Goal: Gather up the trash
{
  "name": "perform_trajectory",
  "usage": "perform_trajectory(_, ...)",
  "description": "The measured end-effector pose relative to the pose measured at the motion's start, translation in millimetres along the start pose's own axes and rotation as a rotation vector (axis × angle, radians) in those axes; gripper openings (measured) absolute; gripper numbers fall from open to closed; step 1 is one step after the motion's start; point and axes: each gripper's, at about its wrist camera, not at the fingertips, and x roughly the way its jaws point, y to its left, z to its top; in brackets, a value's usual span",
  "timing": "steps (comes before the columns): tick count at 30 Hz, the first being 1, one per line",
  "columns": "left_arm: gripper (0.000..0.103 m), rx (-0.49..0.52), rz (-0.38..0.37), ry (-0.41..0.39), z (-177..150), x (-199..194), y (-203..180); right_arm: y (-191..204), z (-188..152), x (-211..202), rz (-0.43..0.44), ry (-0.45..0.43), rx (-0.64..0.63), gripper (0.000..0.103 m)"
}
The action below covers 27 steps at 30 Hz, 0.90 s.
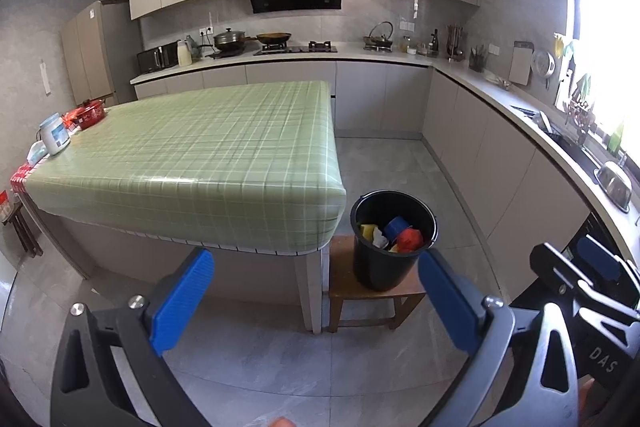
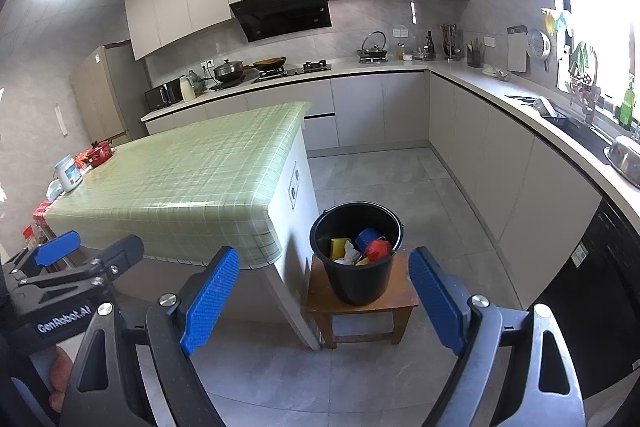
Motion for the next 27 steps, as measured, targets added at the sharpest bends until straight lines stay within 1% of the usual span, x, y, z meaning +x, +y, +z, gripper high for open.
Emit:
perform_trajectory(6,0.103,0.02,0.006,-0.012,1.5,-3.8,-3.8,-2.0,-3.1,0.4,-0.005,0.011,0.005,0.089)
perform_trajectory(27,0.103,0.011,-0.001,0.001,3.8,-2.9,-1.6,2.4,-4.9,6.1,-0.008,0.018,0.009,0.089)
